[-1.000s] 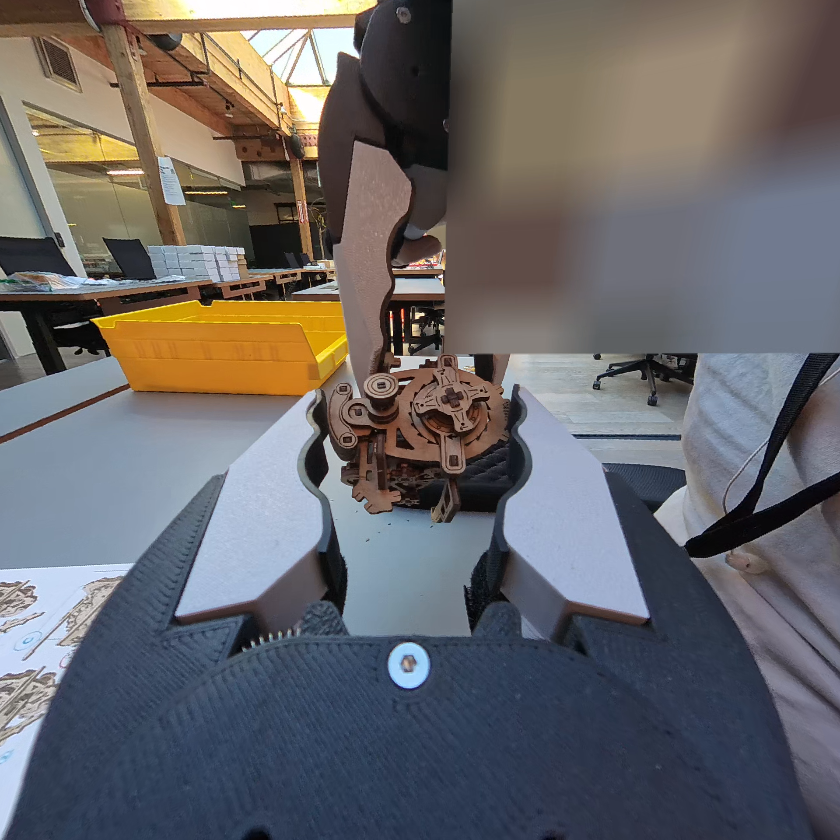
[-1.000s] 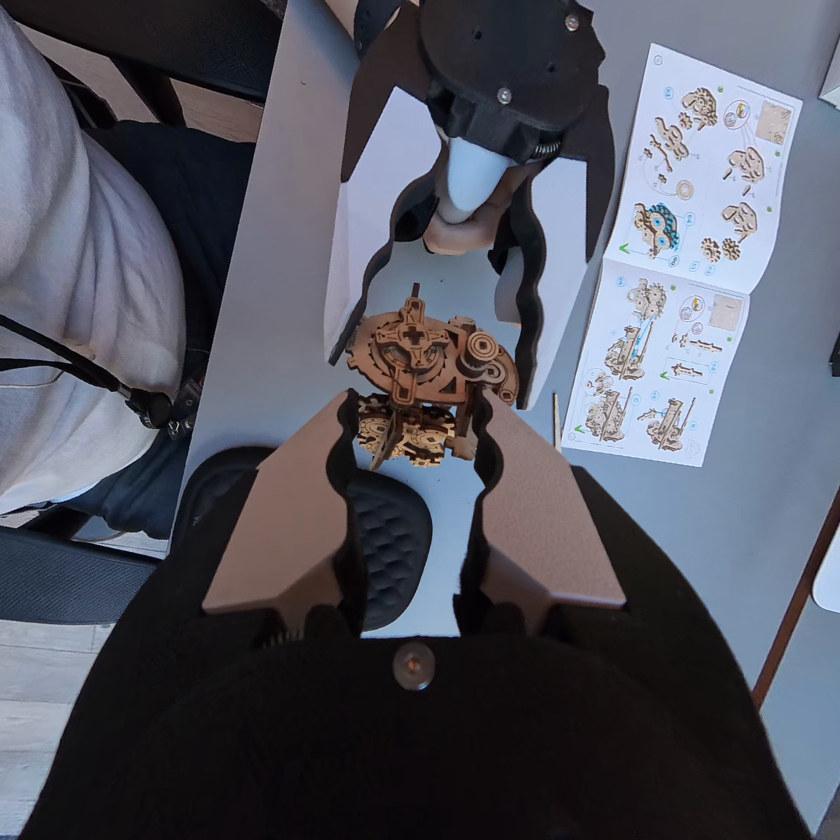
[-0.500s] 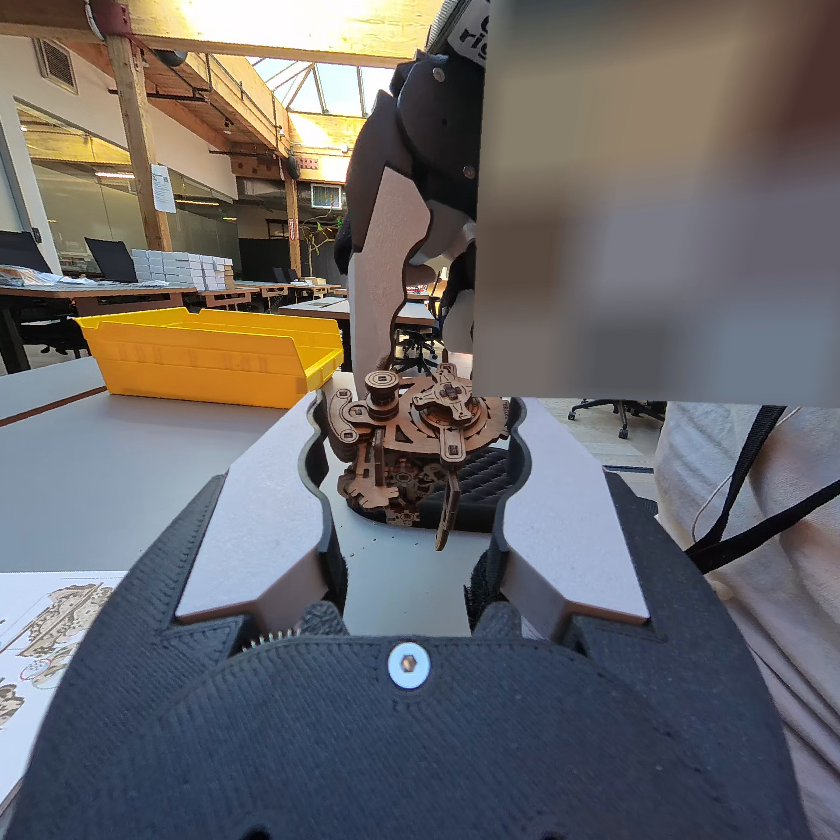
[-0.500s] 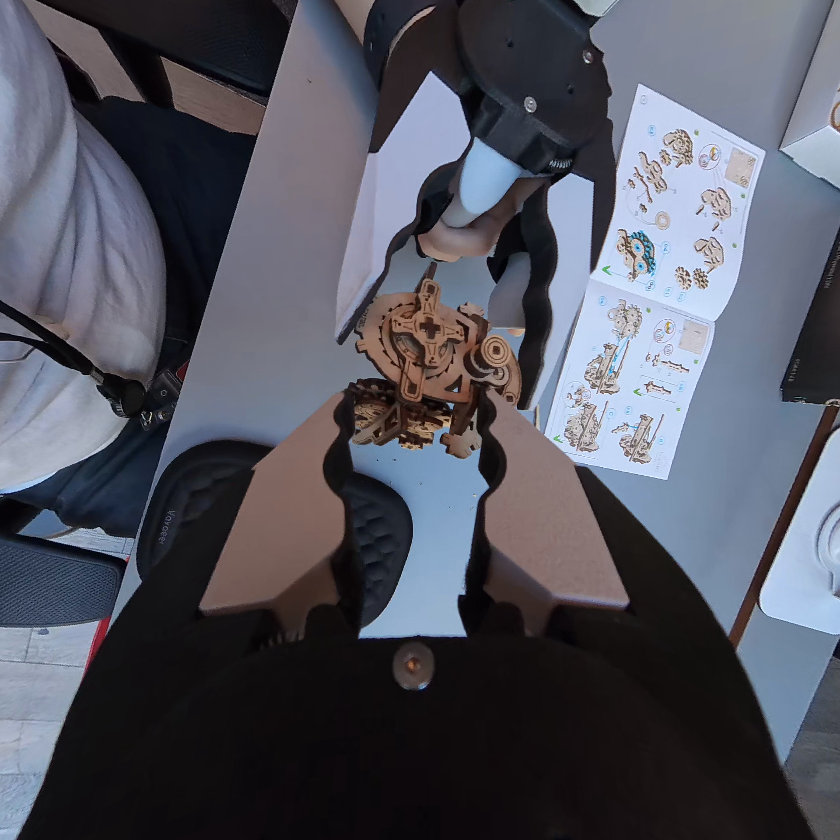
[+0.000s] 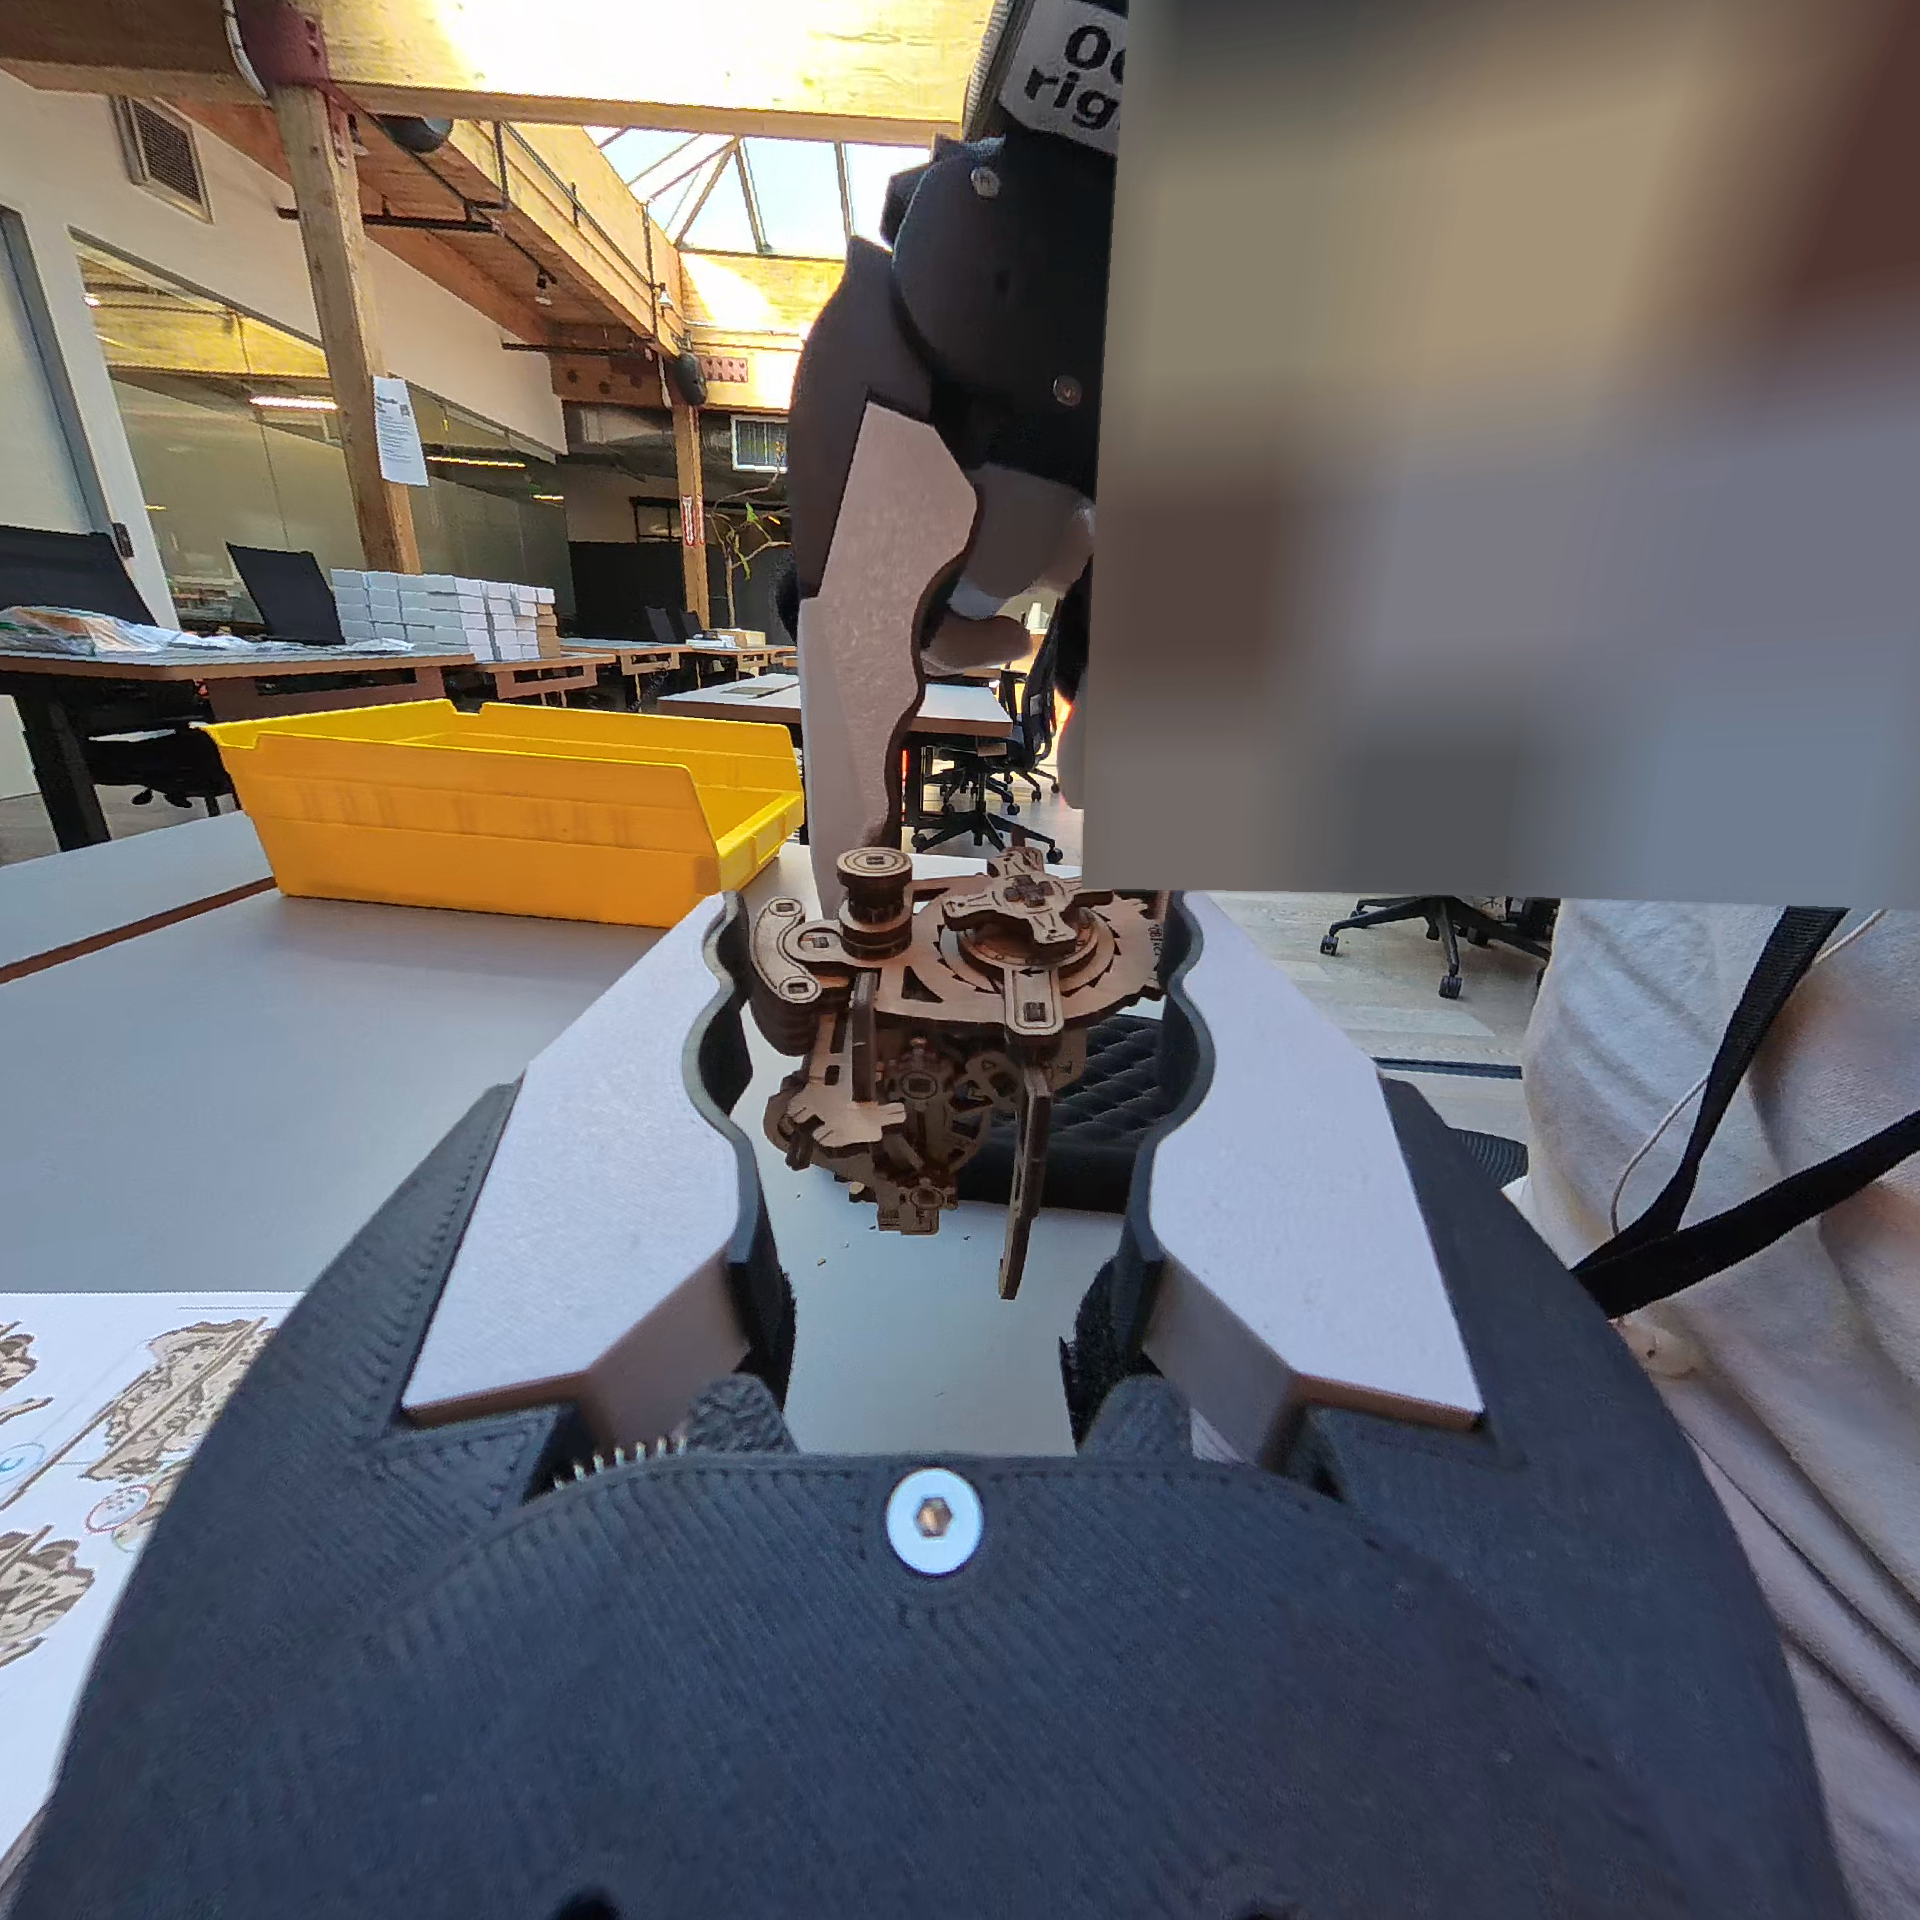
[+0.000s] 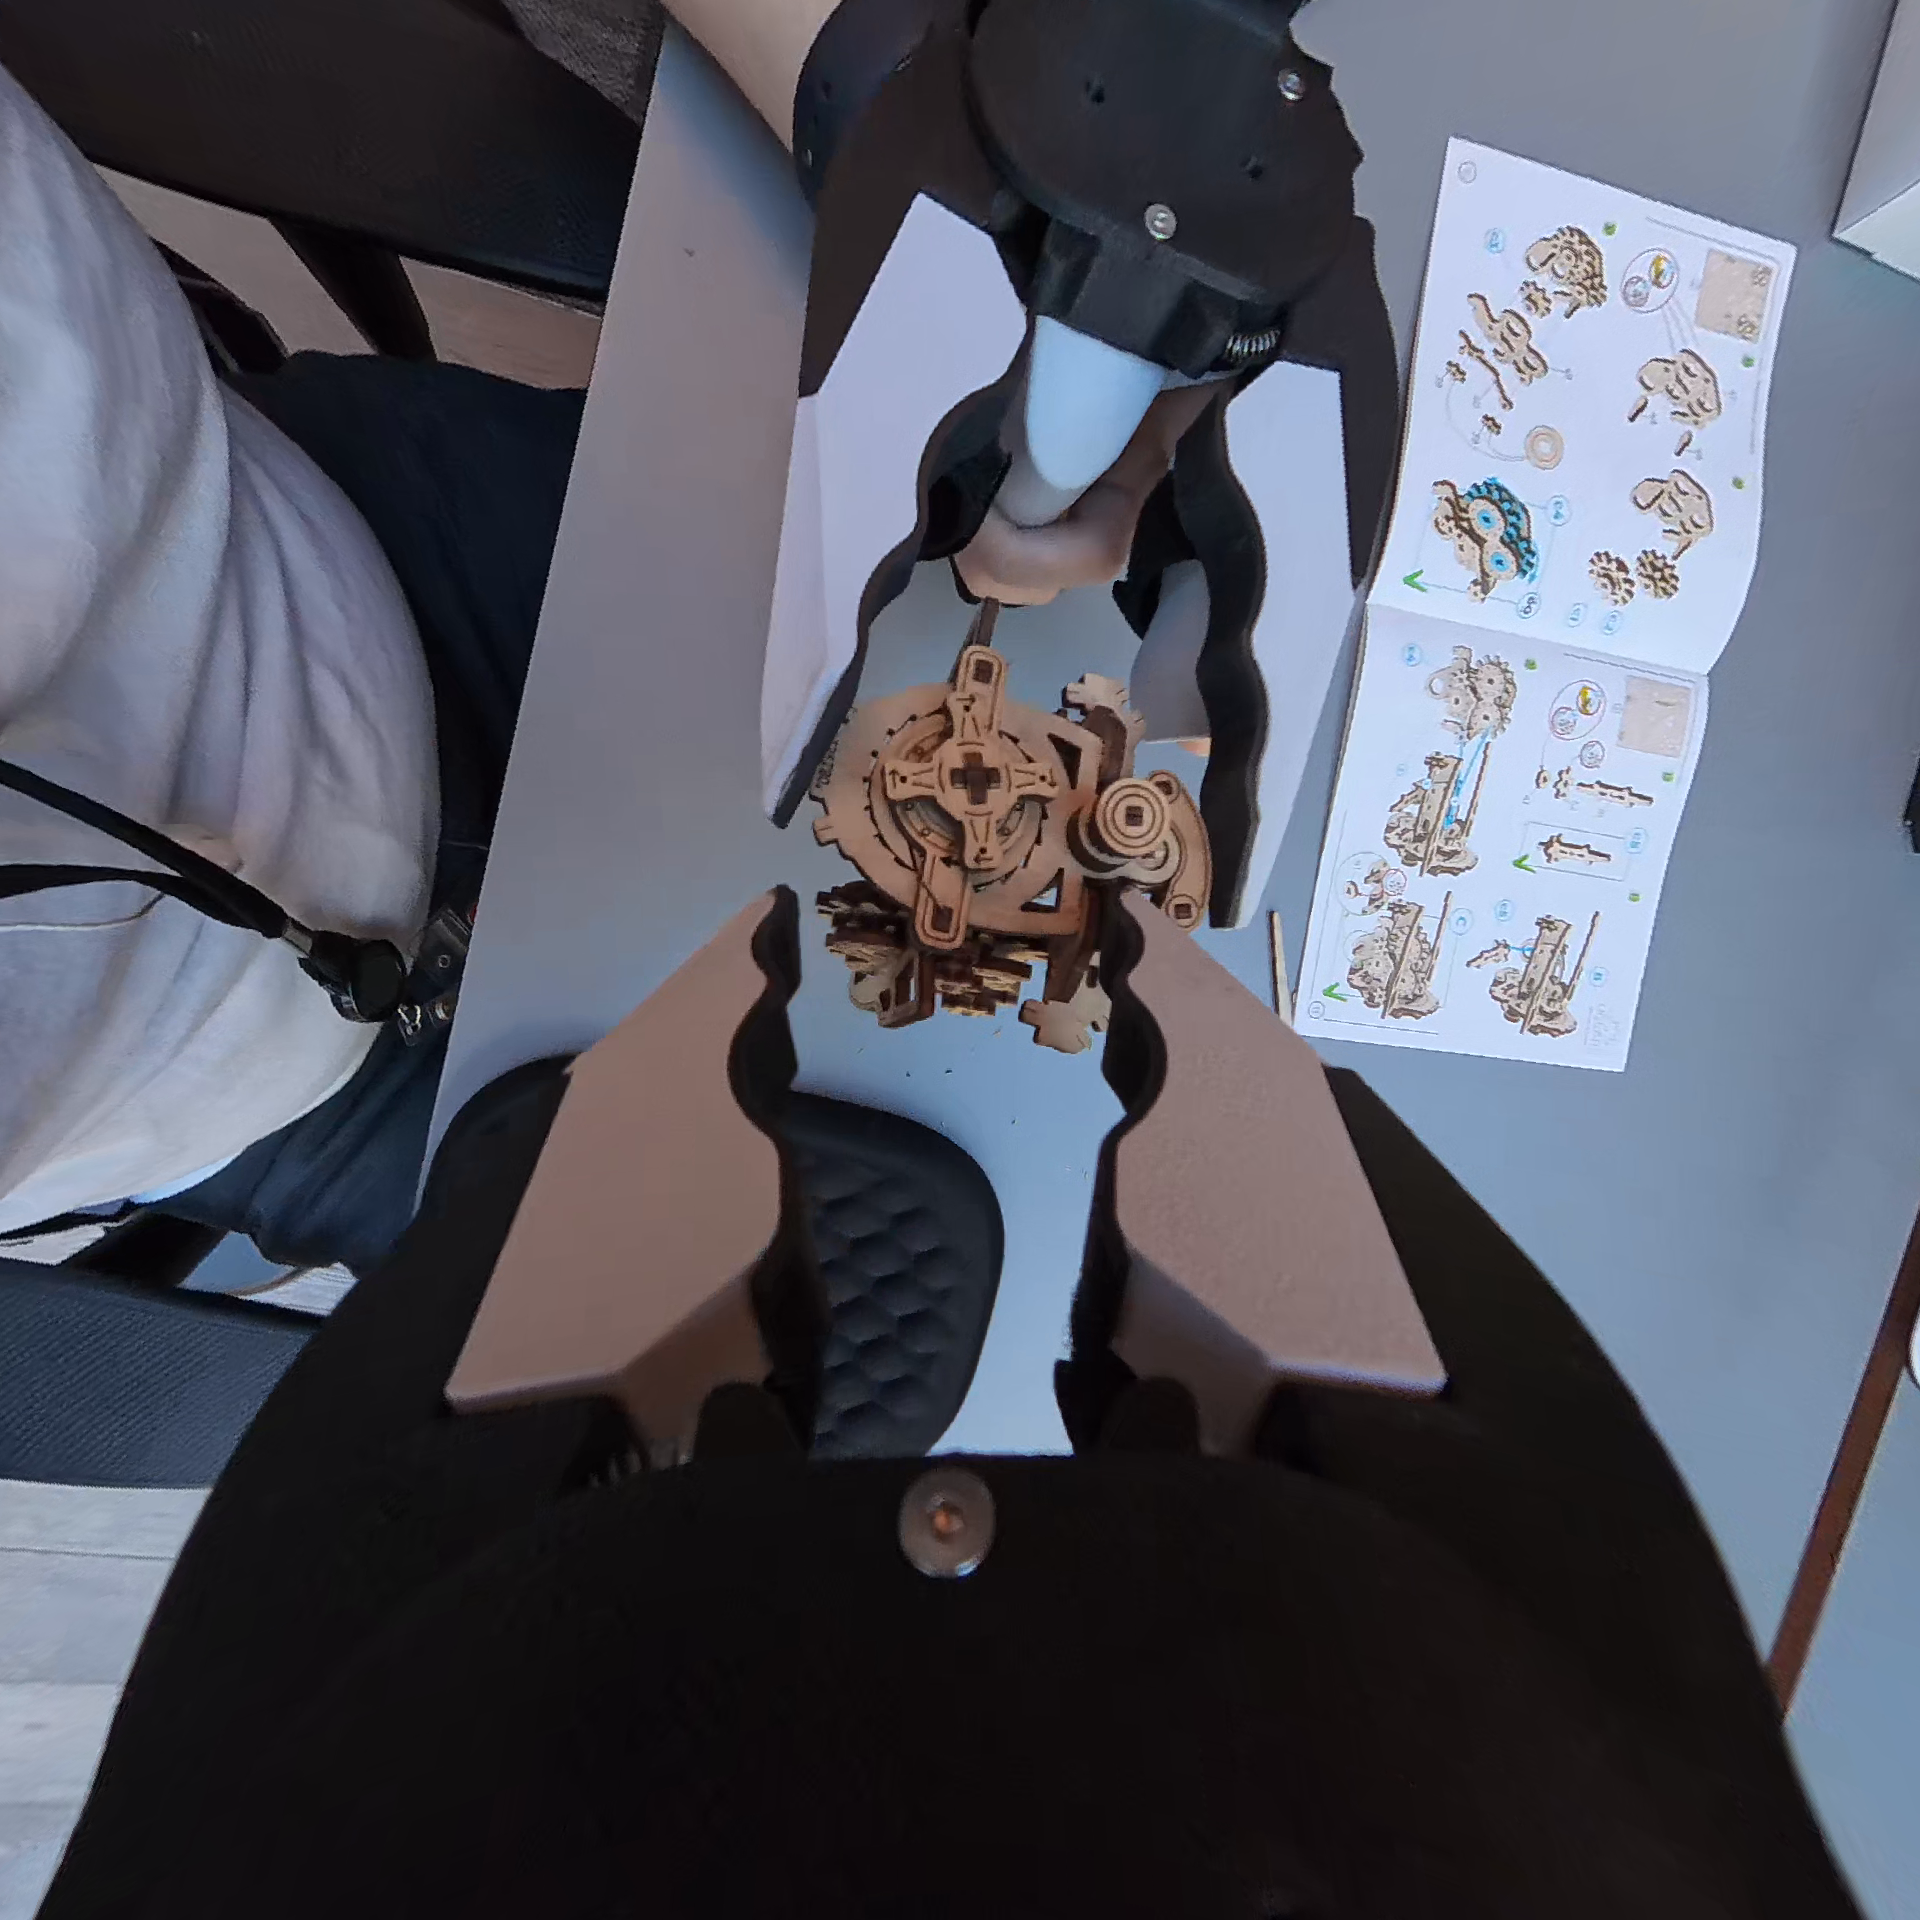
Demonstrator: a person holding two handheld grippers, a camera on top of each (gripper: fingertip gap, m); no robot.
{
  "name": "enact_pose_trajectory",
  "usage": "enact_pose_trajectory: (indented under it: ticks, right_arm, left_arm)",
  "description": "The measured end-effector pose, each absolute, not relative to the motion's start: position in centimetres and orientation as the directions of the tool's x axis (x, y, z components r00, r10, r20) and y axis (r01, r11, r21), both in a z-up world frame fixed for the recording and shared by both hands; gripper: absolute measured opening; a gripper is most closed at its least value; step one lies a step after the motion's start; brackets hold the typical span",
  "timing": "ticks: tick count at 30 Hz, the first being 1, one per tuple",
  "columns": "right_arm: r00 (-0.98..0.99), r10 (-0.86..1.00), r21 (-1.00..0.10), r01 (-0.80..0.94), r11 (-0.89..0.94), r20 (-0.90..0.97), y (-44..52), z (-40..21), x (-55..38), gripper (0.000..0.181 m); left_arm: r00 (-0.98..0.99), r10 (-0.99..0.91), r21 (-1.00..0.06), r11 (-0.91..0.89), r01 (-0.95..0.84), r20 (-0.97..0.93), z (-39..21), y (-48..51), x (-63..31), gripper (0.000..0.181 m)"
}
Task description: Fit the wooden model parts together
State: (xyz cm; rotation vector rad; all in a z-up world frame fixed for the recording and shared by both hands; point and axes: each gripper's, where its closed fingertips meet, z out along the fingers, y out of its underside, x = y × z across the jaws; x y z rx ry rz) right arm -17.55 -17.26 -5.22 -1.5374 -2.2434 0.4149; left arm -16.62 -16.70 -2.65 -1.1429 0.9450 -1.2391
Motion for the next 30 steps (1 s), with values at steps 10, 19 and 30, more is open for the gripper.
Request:
enact_pose_trajectory:
  ticks: [10,19,30]
  right_arm:
    - [-0.223,0.955,-0.458,0.840,0.291,0.197,-16.6,-5.3,-17.9,0.054]
    - [-0.250,0.949,-0.447,0.838,0.312,0.194,-17.1,-6.1,-17.8,0.052]
    - [-0.230,0.935,-0.434,0.837,0.333,0.271,-16.0,-6.7,-16.9,0.051]
  left_arm:
    - [0.137,-0.989,-0.979,-0.025,0.203,0.054,-2.7,-16.5,-16.6,0.077]
    - [0.121,-0.989,-0.978,-0.060,0.198,0.085,-3.3,-16.3,-16.6,0.066]
    - [0.205,-0.978,-0.994,0.055,0.092,-0.035,-4.3,-15.6,-16.6,0.098]
